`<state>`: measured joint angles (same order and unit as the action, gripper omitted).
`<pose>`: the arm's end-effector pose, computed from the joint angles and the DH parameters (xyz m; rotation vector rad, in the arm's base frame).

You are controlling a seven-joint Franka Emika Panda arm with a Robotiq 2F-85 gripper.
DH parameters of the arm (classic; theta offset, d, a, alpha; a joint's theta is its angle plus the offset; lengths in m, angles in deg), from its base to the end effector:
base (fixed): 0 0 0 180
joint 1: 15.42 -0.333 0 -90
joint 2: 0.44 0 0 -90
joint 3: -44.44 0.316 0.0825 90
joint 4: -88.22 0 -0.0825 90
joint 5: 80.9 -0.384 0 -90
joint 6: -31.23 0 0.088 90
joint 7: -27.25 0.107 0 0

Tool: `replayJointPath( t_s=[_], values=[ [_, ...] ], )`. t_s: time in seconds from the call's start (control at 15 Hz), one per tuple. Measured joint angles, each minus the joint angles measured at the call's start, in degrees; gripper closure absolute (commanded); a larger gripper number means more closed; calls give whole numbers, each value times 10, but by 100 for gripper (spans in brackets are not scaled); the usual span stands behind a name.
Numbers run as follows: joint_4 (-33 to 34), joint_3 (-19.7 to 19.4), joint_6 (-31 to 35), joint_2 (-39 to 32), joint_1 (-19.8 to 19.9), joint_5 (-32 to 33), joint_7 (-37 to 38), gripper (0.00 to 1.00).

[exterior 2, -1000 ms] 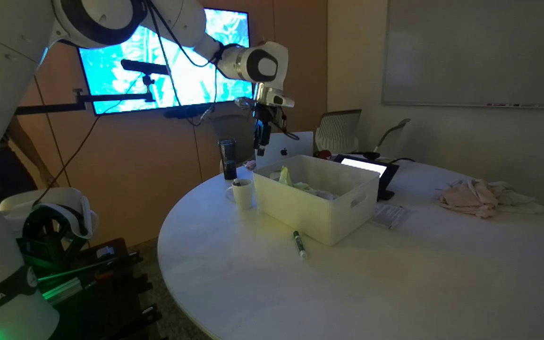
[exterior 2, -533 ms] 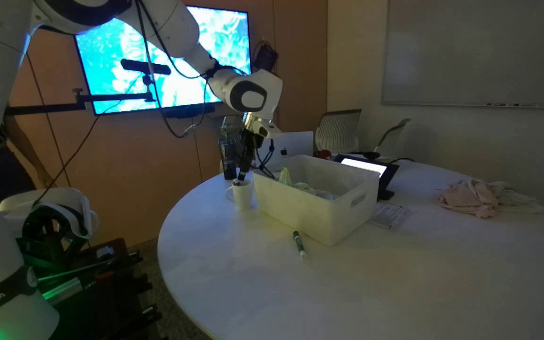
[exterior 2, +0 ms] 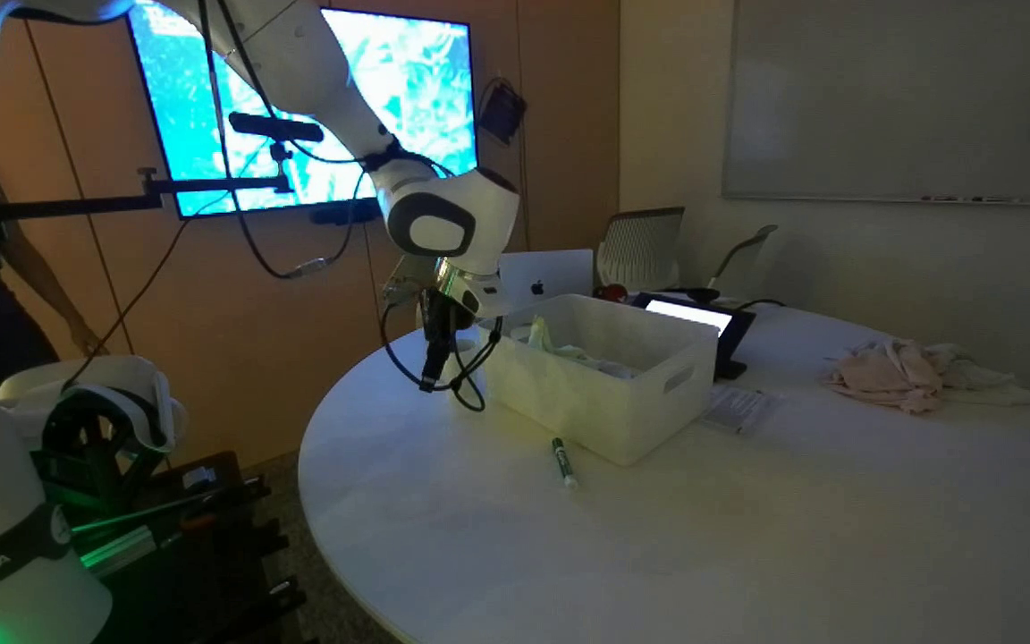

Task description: Put the cloths in the box, then put the marker and the yellow object in the cup

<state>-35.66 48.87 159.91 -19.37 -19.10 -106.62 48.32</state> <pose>0.5328 0.0889 0.2264 -2.7313 0.7771 0.4628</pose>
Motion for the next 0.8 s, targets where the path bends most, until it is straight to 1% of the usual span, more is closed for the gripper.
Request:
replayJointPath(
  t_s=[0.13, 0.2, 0.33, 0.6, 0.8],
  values=[
    [-27, -9, 13, 12, 6, 7, -33, 0],
    [-36, -15, 16, 15, 8, 22, -48, 0],
    [-47, -32, 22, 18, 12, 76, -72, 0],
    [-56, -65, 26, 12, 22, 208, -117, 0],
    [-56, -82, 59, 3, 29, 291, -148, 0]
  ],
)
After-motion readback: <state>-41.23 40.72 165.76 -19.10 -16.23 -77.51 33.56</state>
